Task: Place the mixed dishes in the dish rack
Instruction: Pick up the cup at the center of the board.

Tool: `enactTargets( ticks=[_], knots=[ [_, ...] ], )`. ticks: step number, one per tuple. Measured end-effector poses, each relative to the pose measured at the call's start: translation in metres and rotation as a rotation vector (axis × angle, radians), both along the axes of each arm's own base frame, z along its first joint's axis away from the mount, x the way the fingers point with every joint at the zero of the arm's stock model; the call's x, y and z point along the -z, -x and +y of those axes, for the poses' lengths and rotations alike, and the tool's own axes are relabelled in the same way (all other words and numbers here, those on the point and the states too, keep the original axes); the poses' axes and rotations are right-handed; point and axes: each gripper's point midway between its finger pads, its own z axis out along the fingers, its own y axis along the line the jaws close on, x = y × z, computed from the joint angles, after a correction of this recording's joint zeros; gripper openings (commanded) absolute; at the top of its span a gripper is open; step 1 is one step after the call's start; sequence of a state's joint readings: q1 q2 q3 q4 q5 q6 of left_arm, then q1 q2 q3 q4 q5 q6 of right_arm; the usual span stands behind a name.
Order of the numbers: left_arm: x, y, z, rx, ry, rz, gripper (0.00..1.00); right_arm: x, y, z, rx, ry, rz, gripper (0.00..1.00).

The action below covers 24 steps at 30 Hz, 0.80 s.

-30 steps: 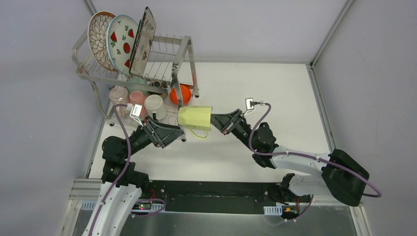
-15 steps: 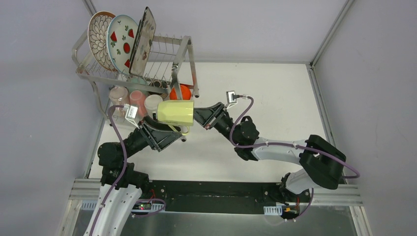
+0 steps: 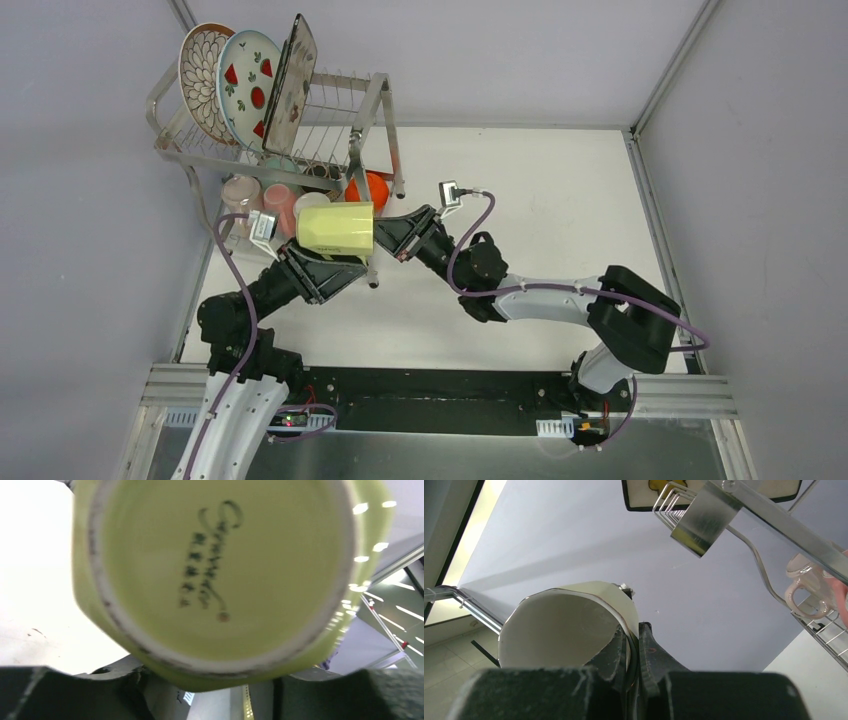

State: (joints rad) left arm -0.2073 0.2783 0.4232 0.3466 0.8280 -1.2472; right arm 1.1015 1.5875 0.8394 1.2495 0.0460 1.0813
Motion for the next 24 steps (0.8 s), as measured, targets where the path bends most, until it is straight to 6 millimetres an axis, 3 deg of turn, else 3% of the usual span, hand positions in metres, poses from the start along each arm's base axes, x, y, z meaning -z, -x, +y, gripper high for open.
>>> enactTargets(
  ticks=[6, 10, 15, 16, 24],
  knots=[
    [-0.002, 0.001, 0.000, 0.008, 0.012, 0.003, 0.41, -0.004, 0.002, 0.002, -0.008, -0.022, -0.005, 0.00],
    [0.000, -0.001, 0.000, 0.003, 0.013, 0.011, 0.21, -0.003, 0.002, 0.002, -0.015, -0.034, 0.006, 0.00],
    [0.000, -0.004, 0.001, -0.018, 0.003, -0.025, 0.00, -0.002, 0.000, 0.003, -0.017, -0.045, 0.040, 0.00],
    [0.000, -0.004, 0.001, -0.024, -0.003, -0.040, 0.00, -0.001, -0.001, 0.003, -0.020, -0.046, 0.050, 0.00],
    [0.006, -0.005, 0.003, -0.052, -0.008, -0.012, 0.00, 0.008, -0.001, 0.005, -0.016, -0.035, 0.070, 0.29]
  ],
)
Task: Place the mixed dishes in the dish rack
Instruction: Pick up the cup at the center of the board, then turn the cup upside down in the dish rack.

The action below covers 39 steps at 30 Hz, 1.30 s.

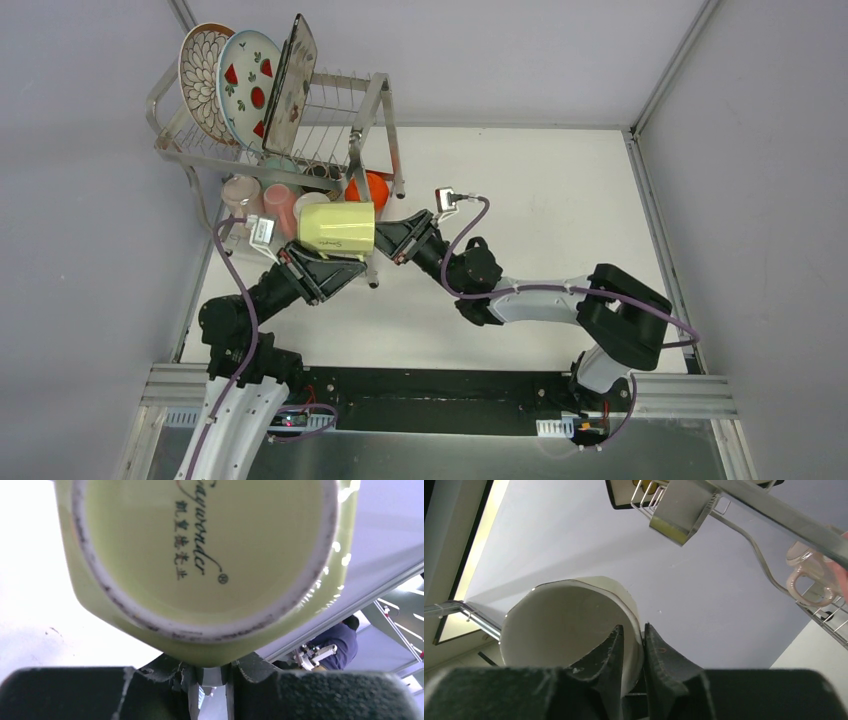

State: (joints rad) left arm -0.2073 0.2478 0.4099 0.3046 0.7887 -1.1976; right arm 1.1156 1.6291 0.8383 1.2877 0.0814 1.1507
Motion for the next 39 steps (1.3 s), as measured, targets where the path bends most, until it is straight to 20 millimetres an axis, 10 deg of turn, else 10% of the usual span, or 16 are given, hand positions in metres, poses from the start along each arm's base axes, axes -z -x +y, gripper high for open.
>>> enactTargets(
  ticks=[13, 30, 39],
  knots=[
    [0.029, -0.014, 0.009, -0.114, -0.026, 0.134, 0.00, 0.016, -0.016, -0.028, 0.140, 0.007, 0.039, 0.99],
    [0.083, -0.040, 0.059, -0.513, -0.290, 0.320, 0.00, -0.002, -0.005, -0.073, 0.229, 0.043, -0.023, 1.00],
    [0.143, -0.058, 0.080, -0.593, -0.581, 0.490, 0.00, 0.007, 0.007, -0.098, 0.253, 0.182, -0.043, 1.00]
  ],
)
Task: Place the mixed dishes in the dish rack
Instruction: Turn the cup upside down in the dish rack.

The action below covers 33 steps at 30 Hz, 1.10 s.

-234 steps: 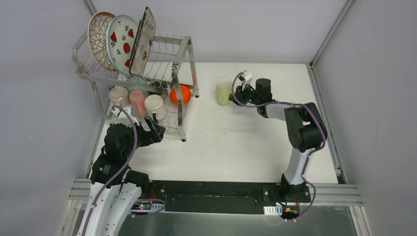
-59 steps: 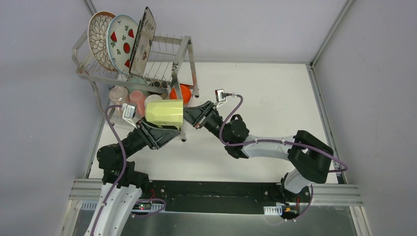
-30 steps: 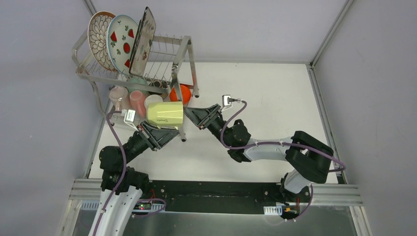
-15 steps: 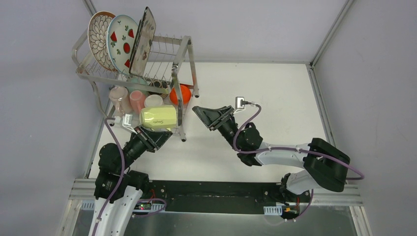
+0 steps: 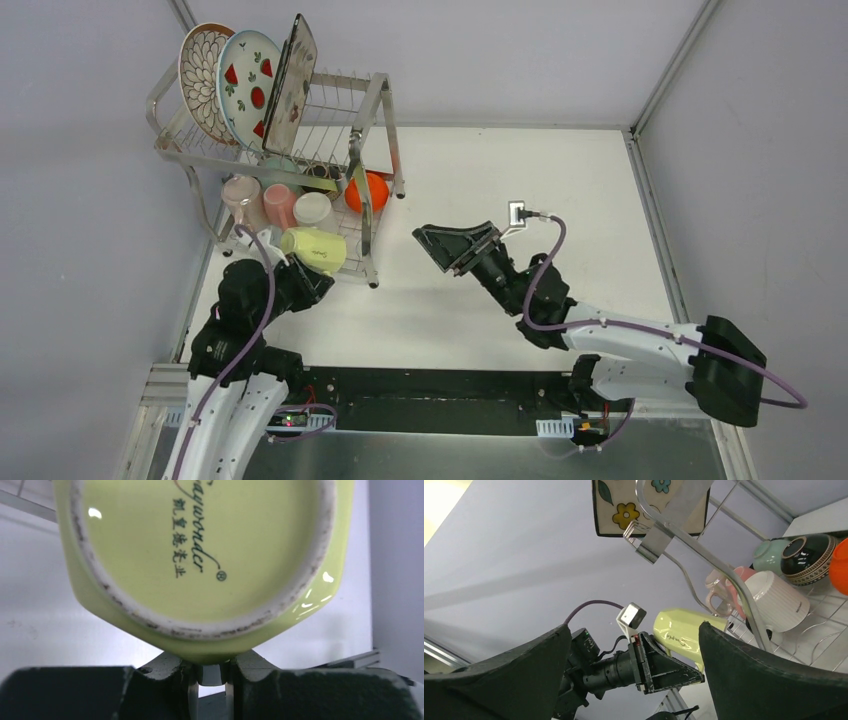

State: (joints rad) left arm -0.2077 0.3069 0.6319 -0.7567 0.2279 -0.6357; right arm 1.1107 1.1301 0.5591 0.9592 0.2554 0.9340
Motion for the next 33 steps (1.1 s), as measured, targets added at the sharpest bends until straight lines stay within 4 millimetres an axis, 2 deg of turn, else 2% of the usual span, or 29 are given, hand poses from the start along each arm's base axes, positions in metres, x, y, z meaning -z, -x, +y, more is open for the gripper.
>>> enactTargets(
  ticks=[12, 17, 23, 33],
  knots=[
    [0.044, -0.022, 0.020, -0.008, -0.250, 0.154, 0.00, -0.021, 0.014, -0.045, 0.084, 0.130, -0.135, 1.00],
    [0.053, -0.031, 0.023, 0.016, -0.319, 0.168, 0.00, -0.015, 0.014, -0.050, 0.103, 0.158, -0.142, 1.00],
    [0.050, -0.042, 0.025, 0.044, -0.378, 0.120, 0.00, 0.002, 0.012, -0.049, 0.106, 0.211, -0.128, 1.00],
    [0.069, -0.053, 0.025, 0.094, -0.450, 0.168, 0.00, -0.004, 0.014, -0.055, 0.116, 0.199, -0.146, 1.00]
  ],
)
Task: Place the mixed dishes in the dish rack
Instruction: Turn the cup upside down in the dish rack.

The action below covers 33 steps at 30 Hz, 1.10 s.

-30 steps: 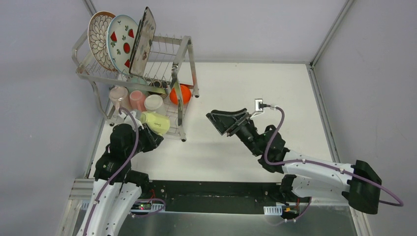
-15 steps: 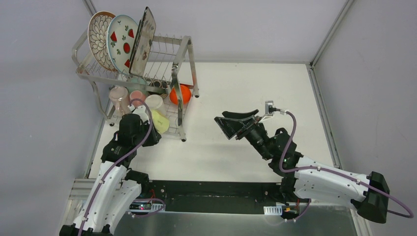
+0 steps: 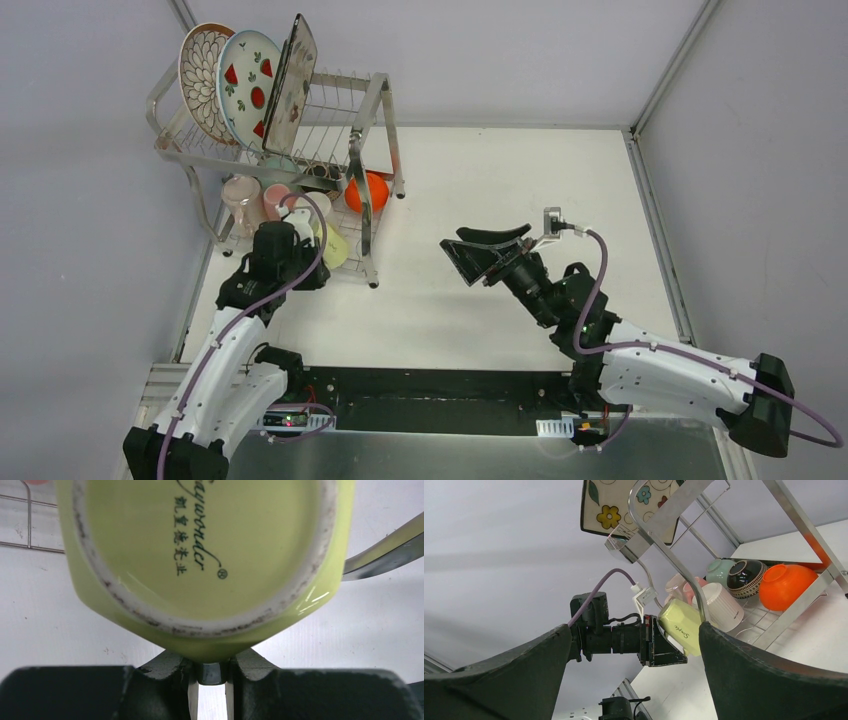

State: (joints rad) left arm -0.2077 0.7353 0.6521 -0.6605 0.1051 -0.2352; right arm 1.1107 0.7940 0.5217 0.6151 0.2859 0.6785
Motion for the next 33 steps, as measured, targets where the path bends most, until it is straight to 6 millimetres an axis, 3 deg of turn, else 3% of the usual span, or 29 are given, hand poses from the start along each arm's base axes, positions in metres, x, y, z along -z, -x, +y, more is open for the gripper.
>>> enactTargets(
  ticks=[20, 33],
  knots=[
    [0.001, -0.005, -0.005, 0.059, -0.059, -0.026, 0.00, 0.001, -0.001, -0.008, 0.028, 0.008, -0.011, 1.00],
    [0.020, -0.003, -0.017, 0.121, -0.146, 0.028, 0.00, 0.007, -0.001, -0.010, 0.030, 0.018, -0.005, 1.00]
  ],
)
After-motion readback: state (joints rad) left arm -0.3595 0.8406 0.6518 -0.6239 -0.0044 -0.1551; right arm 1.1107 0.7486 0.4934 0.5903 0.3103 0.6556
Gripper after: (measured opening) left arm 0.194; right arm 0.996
